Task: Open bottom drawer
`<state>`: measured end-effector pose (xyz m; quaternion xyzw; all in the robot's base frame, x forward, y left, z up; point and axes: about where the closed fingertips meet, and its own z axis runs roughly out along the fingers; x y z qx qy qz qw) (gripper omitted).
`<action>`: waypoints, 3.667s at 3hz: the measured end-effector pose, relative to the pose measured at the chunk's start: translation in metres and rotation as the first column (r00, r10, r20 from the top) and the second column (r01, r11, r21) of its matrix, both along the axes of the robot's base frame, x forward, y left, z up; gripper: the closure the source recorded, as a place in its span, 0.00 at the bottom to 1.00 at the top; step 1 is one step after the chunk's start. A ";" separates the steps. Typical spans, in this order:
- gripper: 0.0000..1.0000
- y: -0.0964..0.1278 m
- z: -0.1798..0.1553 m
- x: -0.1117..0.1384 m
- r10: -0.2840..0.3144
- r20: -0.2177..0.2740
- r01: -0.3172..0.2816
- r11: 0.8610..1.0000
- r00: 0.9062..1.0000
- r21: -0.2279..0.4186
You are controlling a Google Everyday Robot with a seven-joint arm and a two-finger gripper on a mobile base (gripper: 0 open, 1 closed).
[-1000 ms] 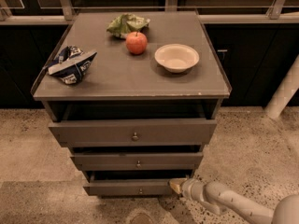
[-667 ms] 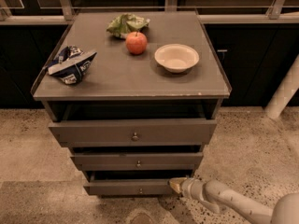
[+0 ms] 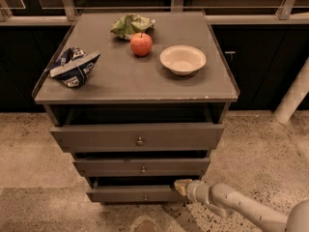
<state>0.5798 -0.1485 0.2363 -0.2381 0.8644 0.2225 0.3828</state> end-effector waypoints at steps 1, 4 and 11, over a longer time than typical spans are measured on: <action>1.00 0.000 -0.010 0.010 -0.050 0.038 0.049 0.999 0.998 0.013; 1.00 -0.001 -0.027 0.033 -0.092 0.051 0.093 0.996 0.994 -0.008; 1.00 -0.020 -0.047 -0.017 0.058 -0.035 -0.062 0.992 0.998 -0.111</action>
Offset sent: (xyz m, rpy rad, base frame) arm 0.0518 -0.0143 -0.0335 0.0226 -0.0954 -0.1776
